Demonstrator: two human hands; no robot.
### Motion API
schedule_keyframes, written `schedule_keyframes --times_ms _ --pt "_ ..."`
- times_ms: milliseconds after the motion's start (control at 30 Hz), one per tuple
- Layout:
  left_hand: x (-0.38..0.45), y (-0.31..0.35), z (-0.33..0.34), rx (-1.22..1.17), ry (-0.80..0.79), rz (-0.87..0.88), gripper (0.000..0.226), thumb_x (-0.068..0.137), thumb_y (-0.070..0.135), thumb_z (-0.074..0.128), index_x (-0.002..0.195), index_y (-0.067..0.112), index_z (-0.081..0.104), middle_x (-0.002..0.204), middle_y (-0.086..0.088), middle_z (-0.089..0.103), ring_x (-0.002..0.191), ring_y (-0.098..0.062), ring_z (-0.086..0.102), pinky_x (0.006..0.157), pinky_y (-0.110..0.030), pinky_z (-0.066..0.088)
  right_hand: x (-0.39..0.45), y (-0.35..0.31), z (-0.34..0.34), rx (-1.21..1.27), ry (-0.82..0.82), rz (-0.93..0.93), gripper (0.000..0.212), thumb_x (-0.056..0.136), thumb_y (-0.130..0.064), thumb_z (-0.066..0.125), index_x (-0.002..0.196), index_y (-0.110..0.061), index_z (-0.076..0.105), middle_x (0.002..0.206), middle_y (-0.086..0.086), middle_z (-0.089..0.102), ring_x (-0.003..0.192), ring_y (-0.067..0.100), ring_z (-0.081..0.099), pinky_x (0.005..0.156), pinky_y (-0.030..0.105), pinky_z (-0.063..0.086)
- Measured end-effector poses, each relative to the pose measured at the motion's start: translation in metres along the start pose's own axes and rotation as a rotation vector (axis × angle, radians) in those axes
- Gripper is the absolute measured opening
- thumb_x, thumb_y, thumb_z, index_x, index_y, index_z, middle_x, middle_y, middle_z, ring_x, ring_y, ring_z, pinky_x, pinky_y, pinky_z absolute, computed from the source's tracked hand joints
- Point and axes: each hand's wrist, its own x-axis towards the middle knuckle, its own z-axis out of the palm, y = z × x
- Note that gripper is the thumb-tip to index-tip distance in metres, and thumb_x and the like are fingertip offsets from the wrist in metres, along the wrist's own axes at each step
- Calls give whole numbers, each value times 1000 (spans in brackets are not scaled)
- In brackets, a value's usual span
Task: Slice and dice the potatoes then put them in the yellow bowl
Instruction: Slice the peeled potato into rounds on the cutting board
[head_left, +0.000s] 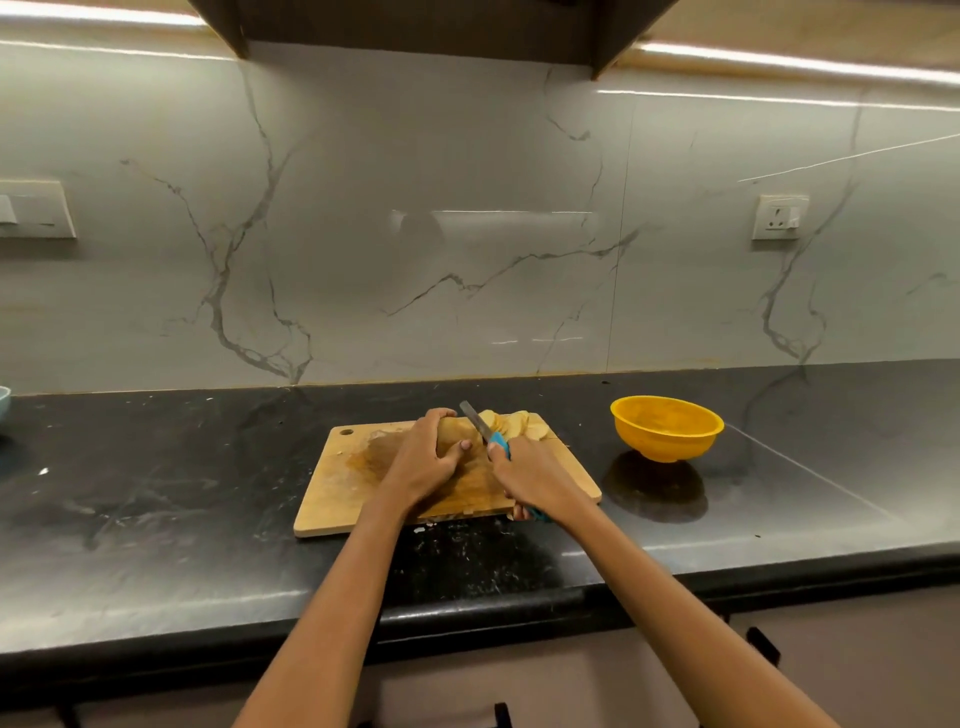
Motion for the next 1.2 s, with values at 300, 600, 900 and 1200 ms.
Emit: schedule_keyframes --times_ms 300,600,900,1200 --pt "5 -2 -4 136 -21 -6 44 93 29 54 130 14 35 131 -10 43 115 -21 45 97 -28 36 -22 -12 -4 67 -67 56 37 103 -29 29 74 -15 47 65 3 55 51 12 53 59 26 50" --pt "1 -4 -5 75 -33 -24 40 97 26 47 131 12 31 129 -11 46 111 -21 47 93 -27 37 -27 -27 -6 30 -117 90 37 104 -23 28 71 -14 41 61 0 49 50 8 48 49 16 40" --pt "0 -6 -1 45 18 -6 38 97 23 47 129 8 32 124 -14 47 100 -15 42 88 -26 35 -14 -42 -5 -42 -203 93 34 102 -16 32 94 4 57 65 5 53 58 22 61 49 22 44" --pt "-3 -5 -1 44 18 22 35 96 22 46 126 8 34 123 -13 47 102 -16 42 89 -27 34 10 -45 1 -142 -272 174 25 101 -16 32 98 -2 52 67 7 53 52 14 51 47 19 41"
